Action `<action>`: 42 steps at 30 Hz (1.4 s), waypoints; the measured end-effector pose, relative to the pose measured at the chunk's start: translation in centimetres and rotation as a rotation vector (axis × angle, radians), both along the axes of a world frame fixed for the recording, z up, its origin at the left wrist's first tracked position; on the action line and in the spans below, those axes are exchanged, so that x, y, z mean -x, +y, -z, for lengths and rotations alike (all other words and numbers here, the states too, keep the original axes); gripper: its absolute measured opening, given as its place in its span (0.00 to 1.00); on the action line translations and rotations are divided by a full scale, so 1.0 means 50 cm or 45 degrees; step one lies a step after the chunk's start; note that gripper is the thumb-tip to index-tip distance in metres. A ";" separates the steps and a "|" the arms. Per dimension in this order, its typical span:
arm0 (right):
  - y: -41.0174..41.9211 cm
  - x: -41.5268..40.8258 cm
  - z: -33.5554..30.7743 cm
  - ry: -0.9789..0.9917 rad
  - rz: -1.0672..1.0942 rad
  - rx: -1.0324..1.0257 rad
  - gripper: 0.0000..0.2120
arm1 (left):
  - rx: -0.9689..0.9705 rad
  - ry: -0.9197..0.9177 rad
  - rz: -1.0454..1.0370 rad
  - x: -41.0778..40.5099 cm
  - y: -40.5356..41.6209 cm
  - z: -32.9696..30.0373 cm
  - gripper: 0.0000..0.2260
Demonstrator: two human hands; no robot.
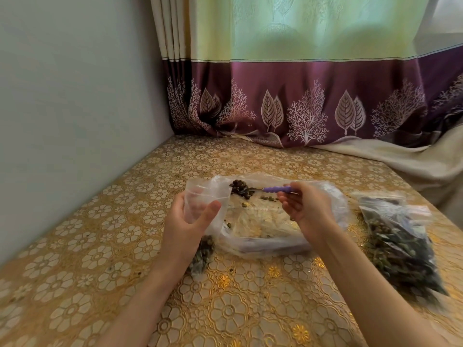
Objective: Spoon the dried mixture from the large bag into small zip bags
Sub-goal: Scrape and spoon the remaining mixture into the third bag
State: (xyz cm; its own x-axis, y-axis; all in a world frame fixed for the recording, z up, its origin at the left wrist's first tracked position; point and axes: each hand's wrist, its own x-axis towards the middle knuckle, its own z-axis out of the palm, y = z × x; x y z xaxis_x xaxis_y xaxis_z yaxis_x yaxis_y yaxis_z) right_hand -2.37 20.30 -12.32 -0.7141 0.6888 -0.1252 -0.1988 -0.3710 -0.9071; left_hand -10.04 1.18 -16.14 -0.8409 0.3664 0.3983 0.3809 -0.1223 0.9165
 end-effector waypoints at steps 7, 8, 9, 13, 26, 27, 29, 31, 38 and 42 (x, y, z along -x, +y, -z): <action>0.002 -0.029 -0.071 0.174 -0.058 -0.196 0.10 | 0.012 -0.004 0.007 -0.002 0.000 0.000 0.26; 0.000 -0.032 -0.081 0.188 -0.105 -0.213 0.10 | 0.016 -0.006 0.003 -0.002 0.000 0.000 0.25; -0.004 -0.035 -0.090 0.195 -0.152 -0.230 0.10 | 0.016 -0.009 -0.002 -0.002 0.000 0.000 0.25; -0.020 -0.041 -0.106 0.209 -0.314 -0.391 0.10 | 0.009 -0.025 0.004 -0.002 0.001 -0.002 0.22; -0.016 -0.049 -0.110 0.338 -0.459 -0.607 0.09 | -0.008 0.026 -0.010 -0.003 0.001 -0.002 0.22; -0.012 -0.050 -0.110 0.354 -0.412 -0.580 0.08 | 0.005 0.032 -0.014 -0.004 0.001 -0.001 0.22; -0.002 -0.055 -0.108 0.347 -0.282 -0.515 0.08 | 0.055 0.053 -0.033 -0.006 0.002 0.000 0.23; 0.006 -0.060 -0.100 0.289 -0.128 -0.461 0.08 | 0.128 0.093 -0.060 -0.006 0.002 0.003 0.25; 0.029 -0.113 -0.046 0.094 0.206 -0.465 0.13 | 0.430 0.242 -0.041 -0.014 0.003 0.014 0.29; 0.037 -0.147 -0.001 0.003 0.346 -0.550 0.14 | 0.551 0.280 -0.025 -0.016 0.001 0.015 0.26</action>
